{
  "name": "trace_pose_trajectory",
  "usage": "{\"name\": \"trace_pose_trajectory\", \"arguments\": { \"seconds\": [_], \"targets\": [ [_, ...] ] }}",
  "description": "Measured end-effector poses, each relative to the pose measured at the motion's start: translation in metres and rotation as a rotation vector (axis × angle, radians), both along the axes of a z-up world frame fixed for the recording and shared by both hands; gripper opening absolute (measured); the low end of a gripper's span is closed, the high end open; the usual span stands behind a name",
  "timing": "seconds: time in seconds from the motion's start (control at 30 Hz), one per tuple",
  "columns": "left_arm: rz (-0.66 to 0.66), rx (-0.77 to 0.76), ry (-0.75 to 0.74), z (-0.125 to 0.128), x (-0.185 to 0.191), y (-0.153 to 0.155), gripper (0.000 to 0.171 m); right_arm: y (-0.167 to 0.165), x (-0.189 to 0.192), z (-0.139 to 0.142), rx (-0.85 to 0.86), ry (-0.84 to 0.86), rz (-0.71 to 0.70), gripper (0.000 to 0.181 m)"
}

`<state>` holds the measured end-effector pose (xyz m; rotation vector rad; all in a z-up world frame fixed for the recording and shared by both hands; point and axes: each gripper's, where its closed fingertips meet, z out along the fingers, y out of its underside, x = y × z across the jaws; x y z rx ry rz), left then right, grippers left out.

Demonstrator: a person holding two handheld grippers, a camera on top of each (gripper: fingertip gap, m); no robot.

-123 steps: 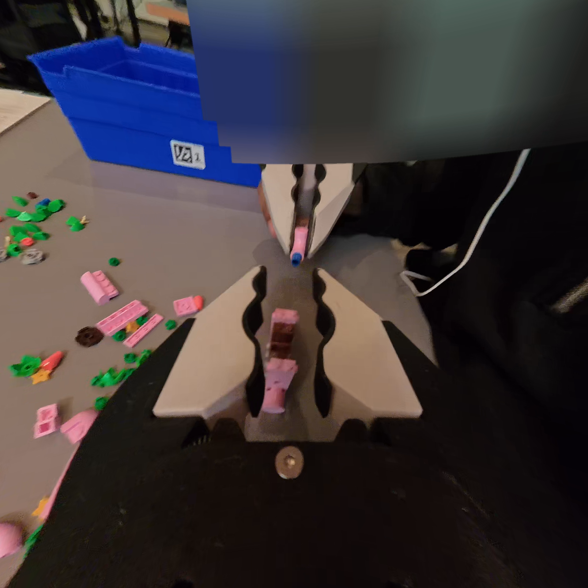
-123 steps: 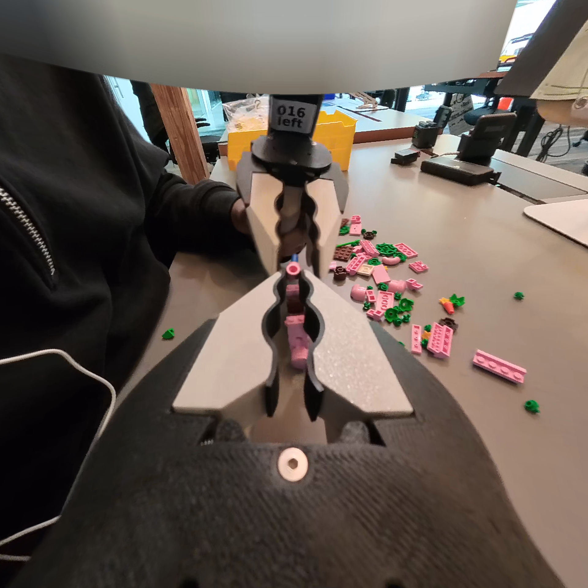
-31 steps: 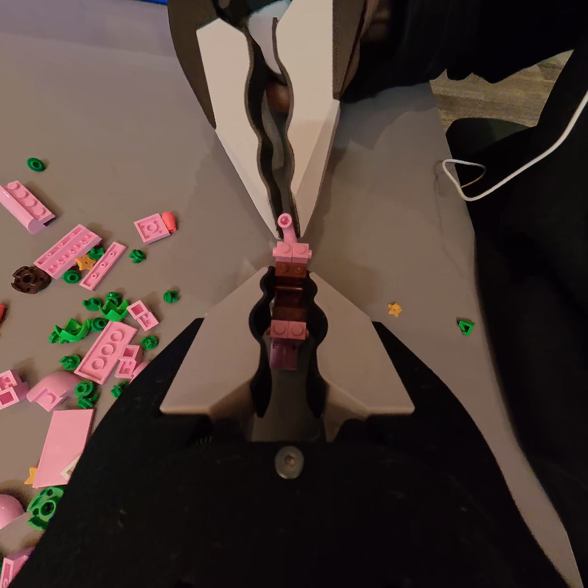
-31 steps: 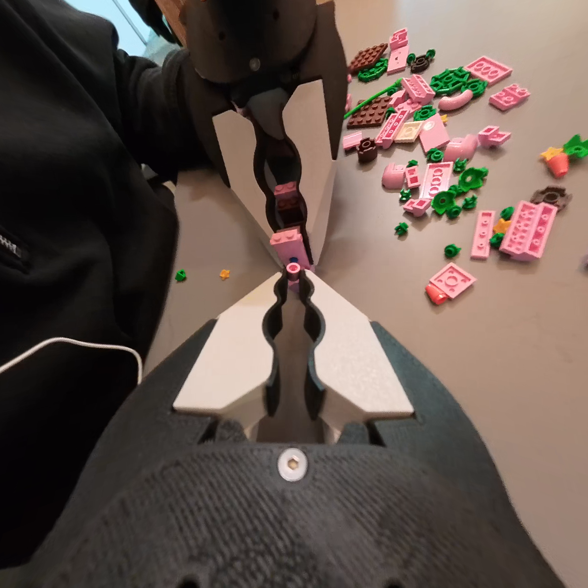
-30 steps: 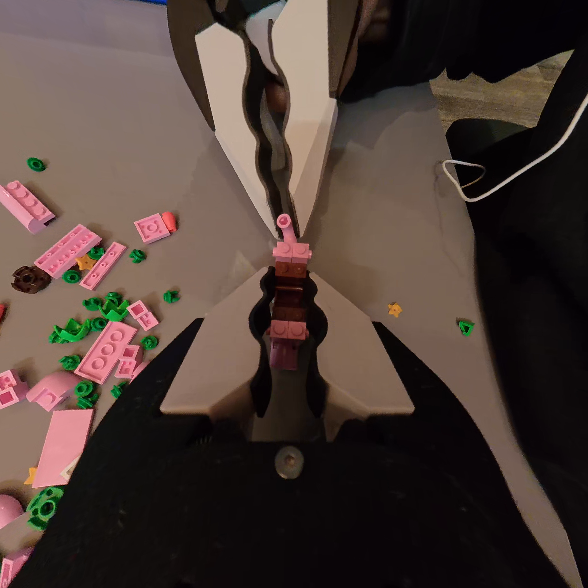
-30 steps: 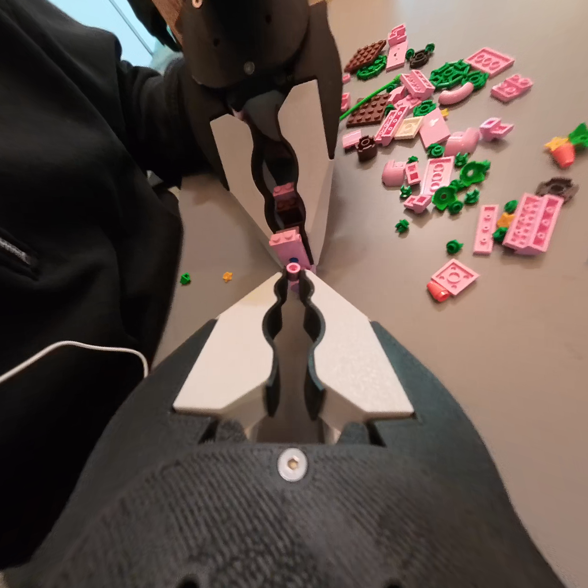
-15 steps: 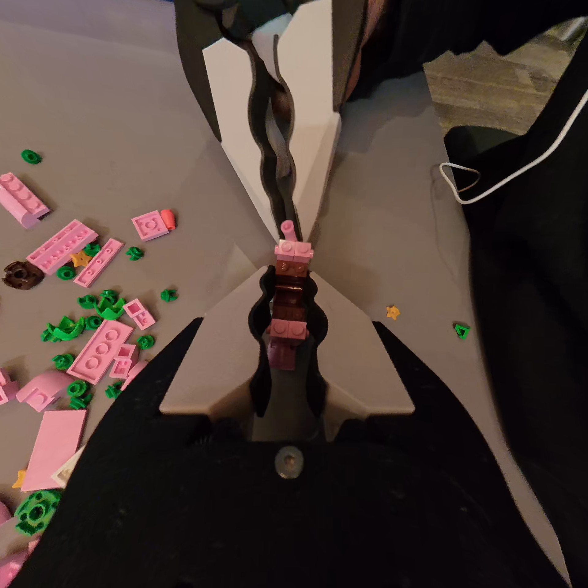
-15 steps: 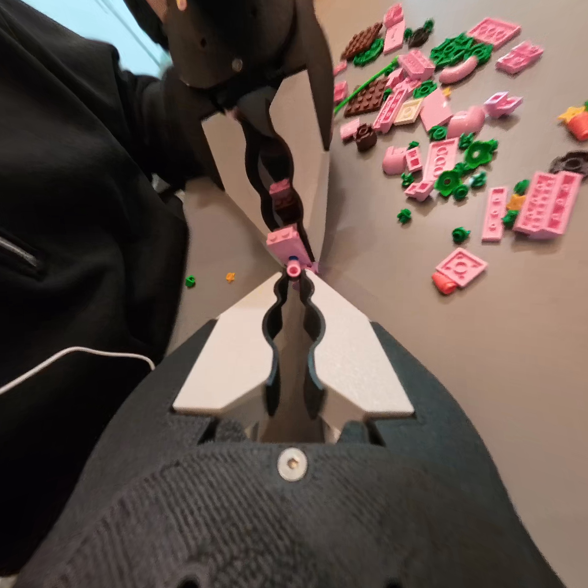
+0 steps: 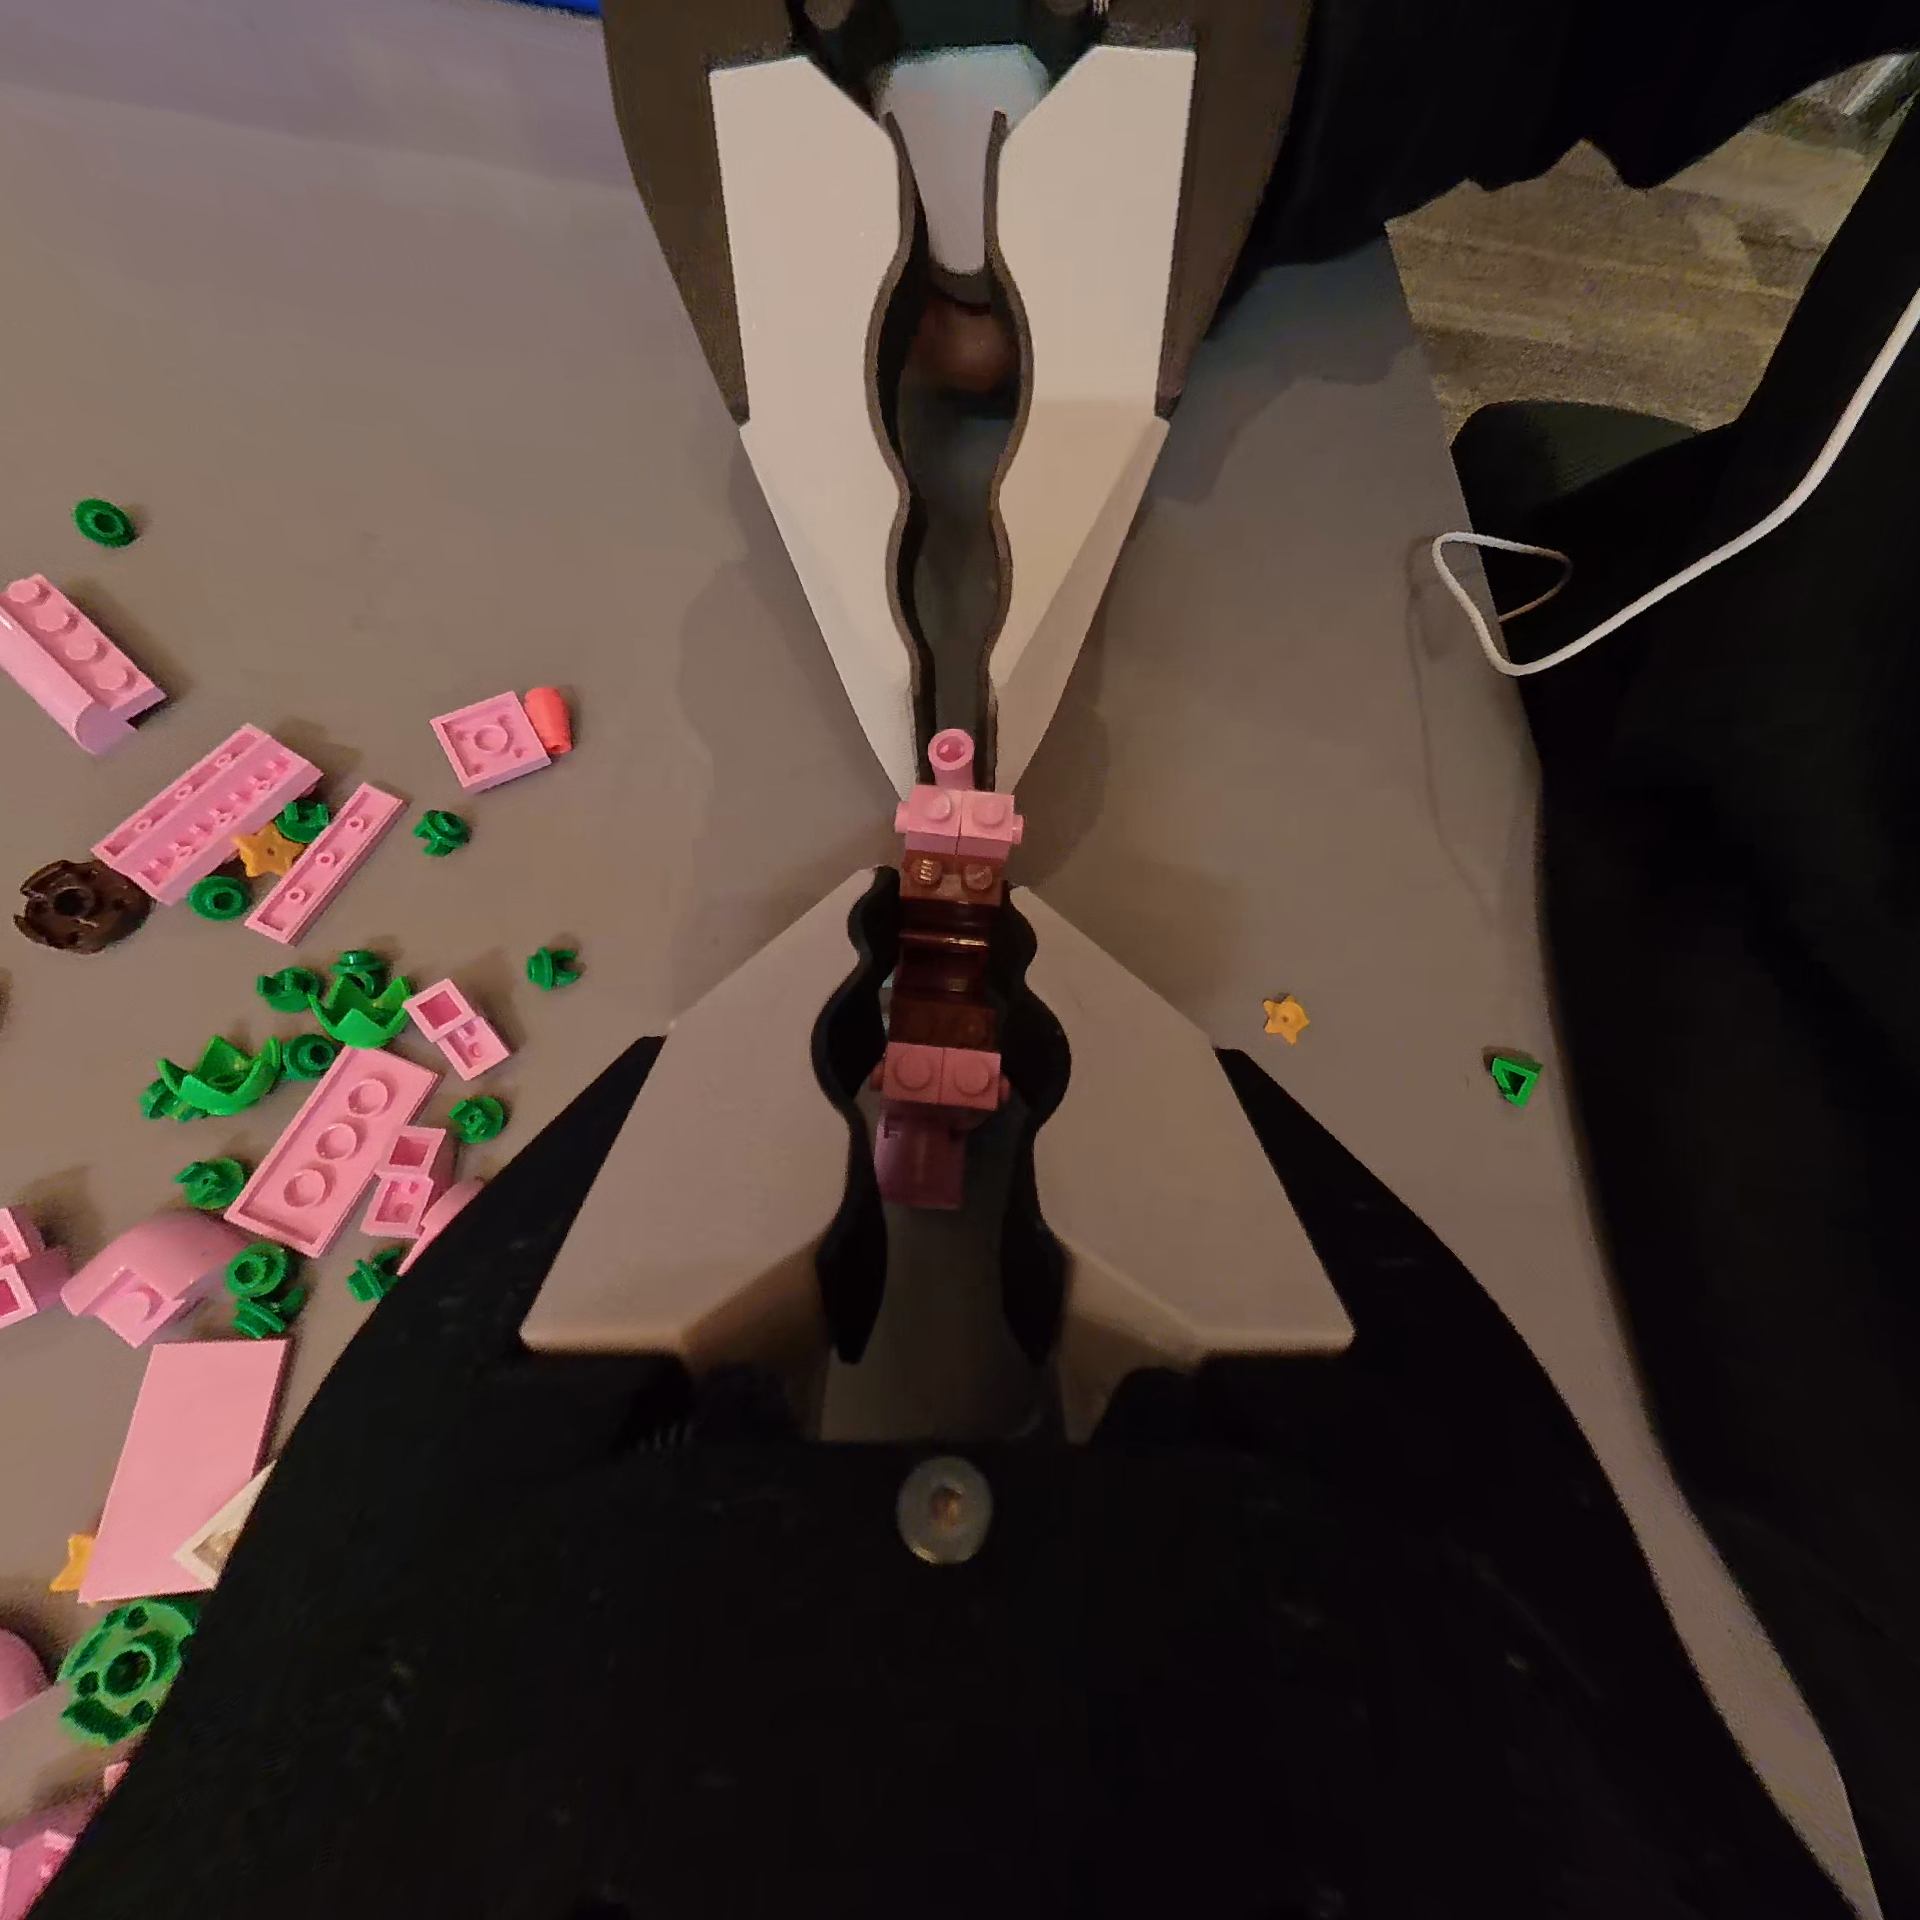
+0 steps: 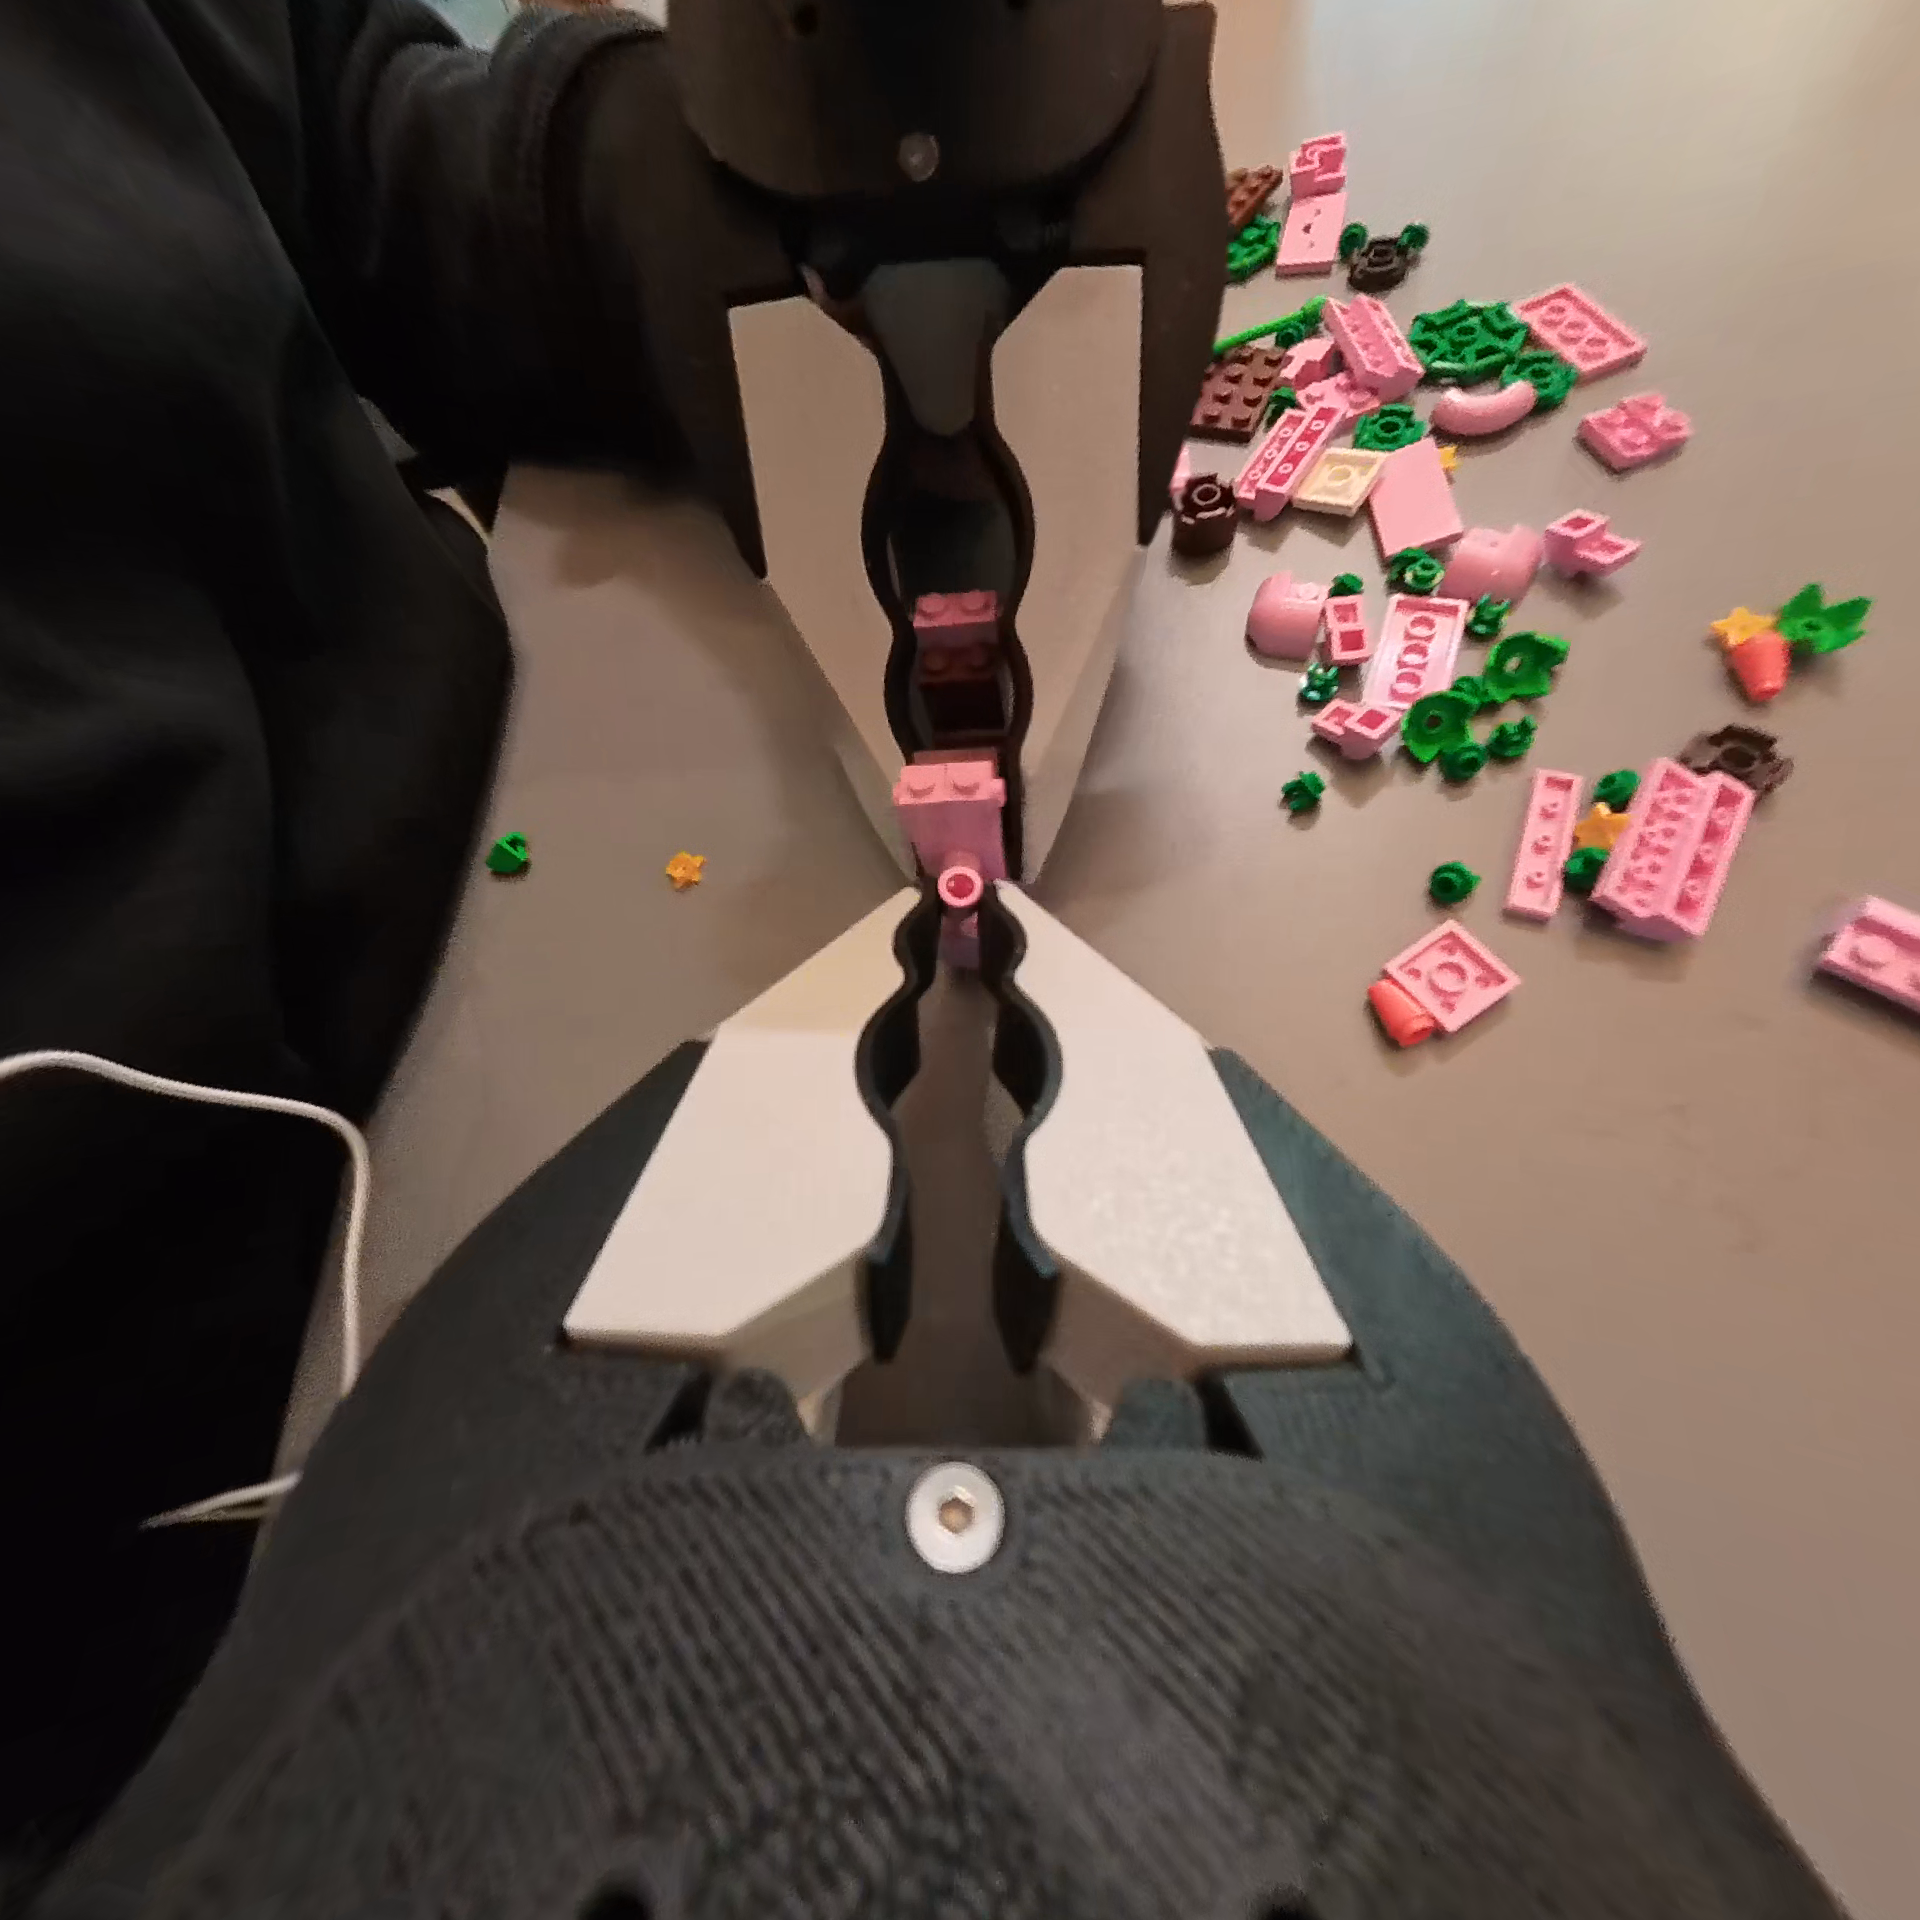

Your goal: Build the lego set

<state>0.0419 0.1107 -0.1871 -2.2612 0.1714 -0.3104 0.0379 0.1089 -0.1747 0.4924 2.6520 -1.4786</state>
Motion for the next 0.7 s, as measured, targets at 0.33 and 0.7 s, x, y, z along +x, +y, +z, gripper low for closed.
{"name": "trace_pose_trajectory", "arguments": {
  "seconds": [0.33, 0.7],
  "targets": [
    [0.000, 0.000, 0.020, 0.000, 0.000, 0.000, 0.014, -0.006, 0.004, -0.011, 0.110, 0.146, 0.016, 0.025],
    [0.011, 0.001, 0.028, -0.001, -0.001, 0.000, 0.014, 0.011, -0.002, 0.014, -0.061, 0.118, -0.003, 0.020]
  ]
}}
